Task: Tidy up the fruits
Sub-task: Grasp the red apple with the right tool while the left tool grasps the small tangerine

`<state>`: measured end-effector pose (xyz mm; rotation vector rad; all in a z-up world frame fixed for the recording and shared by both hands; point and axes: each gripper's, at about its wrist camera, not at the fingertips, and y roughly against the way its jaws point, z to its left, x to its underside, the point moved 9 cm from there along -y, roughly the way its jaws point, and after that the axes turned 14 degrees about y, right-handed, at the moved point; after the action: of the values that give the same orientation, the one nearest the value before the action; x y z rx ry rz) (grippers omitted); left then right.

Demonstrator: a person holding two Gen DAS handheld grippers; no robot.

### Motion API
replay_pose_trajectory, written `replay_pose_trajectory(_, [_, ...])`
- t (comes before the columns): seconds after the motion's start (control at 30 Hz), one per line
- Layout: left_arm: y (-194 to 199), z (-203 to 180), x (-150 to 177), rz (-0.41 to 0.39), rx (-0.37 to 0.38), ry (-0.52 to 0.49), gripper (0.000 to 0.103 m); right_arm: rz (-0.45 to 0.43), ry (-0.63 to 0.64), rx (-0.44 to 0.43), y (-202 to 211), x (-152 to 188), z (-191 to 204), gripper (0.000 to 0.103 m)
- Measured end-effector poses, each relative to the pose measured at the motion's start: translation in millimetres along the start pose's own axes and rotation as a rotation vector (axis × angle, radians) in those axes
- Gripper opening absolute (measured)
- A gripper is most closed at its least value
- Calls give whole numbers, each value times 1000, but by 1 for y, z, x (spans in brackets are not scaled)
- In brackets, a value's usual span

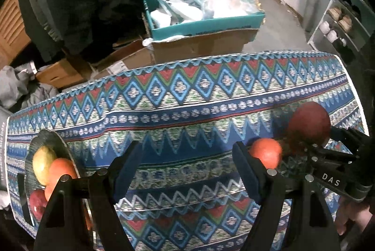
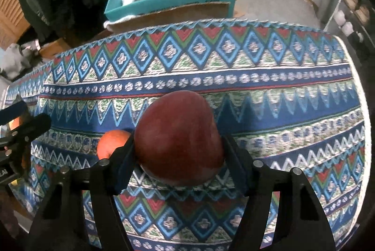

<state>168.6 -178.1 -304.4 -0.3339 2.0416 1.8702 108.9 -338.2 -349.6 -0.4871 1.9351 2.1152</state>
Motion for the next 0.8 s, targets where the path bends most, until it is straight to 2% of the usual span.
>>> replay_pose_trajectory(0.27, [-8,-37,17,46,72,-31,80,-38,-67,28,32,18,-36,69])
replay_pose_trajectory(0.5, [-17,-63,32,68,86,-74,80,-32,-102,67,43,41,-60,70])
replay_pose_trajectory(0.8, [-36,-81,44,101,81,-112,80,-20,-120,107,42,49,-73,70])
